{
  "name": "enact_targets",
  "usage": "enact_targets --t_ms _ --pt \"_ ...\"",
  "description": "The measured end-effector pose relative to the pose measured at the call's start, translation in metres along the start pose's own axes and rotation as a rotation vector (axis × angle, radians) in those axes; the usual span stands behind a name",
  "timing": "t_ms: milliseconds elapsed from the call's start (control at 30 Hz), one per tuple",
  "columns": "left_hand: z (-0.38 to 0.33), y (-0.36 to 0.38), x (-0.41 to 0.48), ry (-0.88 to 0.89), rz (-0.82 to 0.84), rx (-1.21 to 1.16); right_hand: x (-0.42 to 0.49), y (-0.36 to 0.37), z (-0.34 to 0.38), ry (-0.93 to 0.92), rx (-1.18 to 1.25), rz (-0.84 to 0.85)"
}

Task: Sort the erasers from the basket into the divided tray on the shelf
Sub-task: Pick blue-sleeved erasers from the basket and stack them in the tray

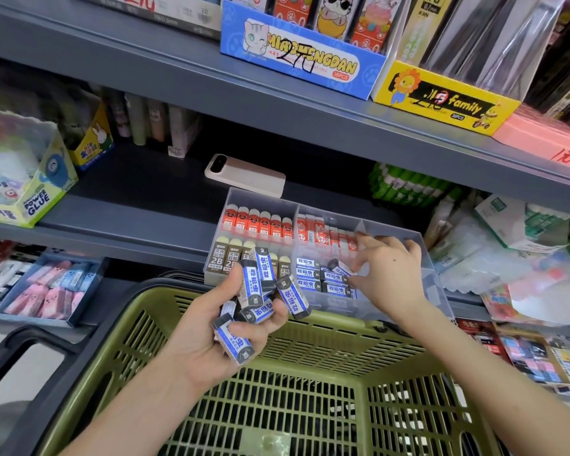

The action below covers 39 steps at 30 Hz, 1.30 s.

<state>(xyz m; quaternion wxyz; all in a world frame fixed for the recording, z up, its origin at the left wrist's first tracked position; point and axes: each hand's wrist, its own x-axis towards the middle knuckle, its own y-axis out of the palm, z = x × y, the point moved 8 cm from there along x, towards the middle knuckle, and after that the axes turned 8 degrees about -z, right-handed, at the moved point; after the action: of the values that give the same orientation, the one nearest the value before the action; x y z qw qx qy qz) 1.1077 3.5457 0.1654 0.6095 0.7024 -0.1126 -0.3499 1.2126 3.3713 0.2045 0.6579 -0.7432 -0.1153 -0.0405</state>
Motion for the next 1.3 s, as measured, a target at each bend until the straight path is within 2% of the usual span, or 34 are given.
enact_targets --t_ms 167,267,367,500,667,800,1033,1300 --pt "0.0 0.0 0.0 0.004 0.005 0.007 -0.003 -0.01 0.009 -0.12 -0.053 -0.026" --pt "0.0 0.0 -0.001 0.0 0.006 0.005 -0.004 -0.03 0.015 -0.204 0.01 -0.134" --pt "-0.001 0.001 -0.001 0.001 0.006 0.002 -0.004 -0.049 0.007 -0.112 0.204 -0.154" --pt "0.0 0.003 -0.001 -0.003 0.002 -0.002 -0.006 -0.042 0.006 -0.052 0.317 -0.006" --pt "0.001 0.003 -0.002 -0.003 -0.008 -0.011 -0.005 -0.039 0.012 -0.095 0.12 -0.012" --pt "0.0 0.003 -0.002 0.004 -0.011 -0.014 -0.005 -0.036 0.013 -0.008 0.229 -0.026" --pt "0.001 0.005 -0.003 -0.004 0.006 -0.027 -0.002 -0.032 0.01 0.056 0.277 -0.062" --pt "0.002 0.005 -0.003 -0.012 0.014 -0.033 0.006 -0.021 0.02 0.08 0.143 0.071"
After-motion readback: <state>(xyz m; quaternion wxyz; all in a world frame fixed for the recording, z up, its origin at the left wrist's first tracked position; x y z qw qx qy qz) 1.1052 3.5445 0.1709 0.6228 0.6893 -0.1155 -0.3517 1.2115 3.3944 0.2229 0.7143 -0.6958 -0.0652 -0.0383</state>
